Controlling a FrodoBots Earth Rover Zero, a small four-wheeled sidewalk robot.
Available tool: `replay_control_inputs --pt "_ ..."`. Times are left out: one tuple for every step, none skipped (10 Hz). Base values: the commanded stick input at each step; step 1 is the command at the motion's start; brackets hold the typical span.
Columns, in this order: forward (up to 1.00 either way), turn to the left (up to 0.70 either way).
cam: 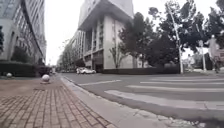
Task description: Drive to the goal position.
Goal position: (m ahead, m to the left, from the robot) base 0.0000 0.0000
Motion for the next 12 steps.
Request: replay_control_inputs --pt "0.0 0.45" --pt "0.0 0.45" --pt "0.0 0.45" --pt "0.0 0.45" --pt "0.0 0.45" --pt "0.0 0.45" --pt "0.0 0.45" --pt "0.0 0.45" --pt "0.0 0.45" --pt "0.0 0.07" --pt "0.0 0.0" --pt "0.17 0.0"
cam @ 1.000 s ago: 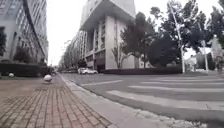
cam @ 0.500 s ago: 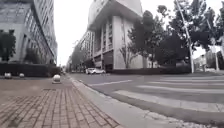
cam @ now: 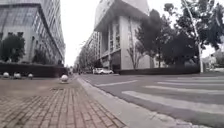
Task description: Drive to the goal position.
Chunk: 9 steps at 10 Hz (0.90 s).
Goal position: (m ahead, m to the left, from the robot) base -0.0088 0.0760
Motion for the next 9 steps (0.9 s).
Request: replay_control_inputs --pt "0.44 0.0" --pt "0.45 0.0" --pt "0.45 0.0" --pt "0.45 0.0" --pt "0.45 0.0" --pt "0.45 0.0" --pt "0.45 0.0" --pt "0.45 0.0" --pt "0.45 0.0"
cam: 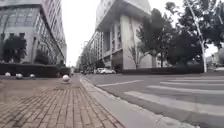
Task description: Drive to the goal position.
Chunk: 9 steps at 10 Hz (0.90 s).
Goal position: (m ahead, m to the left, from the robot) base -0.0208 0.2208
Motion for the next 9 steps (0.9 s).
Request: replay_control_inputs --pt "0.45 0.0" --pt "0.45 0.0" --pt "0.45 0.0" --pt "0.21 0.0" --pt "0.0 0.0" --pt "0.0 0.0" --pt "0.0 0.0" --pt "0.0 0.0" --pt "0.0 0.0"
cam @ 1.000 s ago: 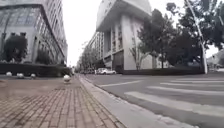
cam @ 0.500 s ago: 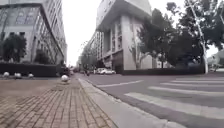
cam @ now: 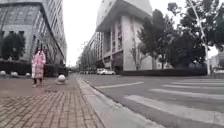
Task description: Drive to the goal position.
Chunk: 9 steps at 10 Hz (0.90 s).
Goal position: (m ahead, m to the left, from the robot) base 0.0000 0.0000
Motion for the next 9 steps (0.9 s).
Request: replay_control_inputs --pt "0.0 0.0" --pt "0.0 0.0" --pt "0.0 0.0" --pt "0.0 0.0" --pt "0.24 0.15" --pt "0.45 0.27" --pt "0.45 0.27" --pt "0.45 0.27" --pt "0.45 0.27"
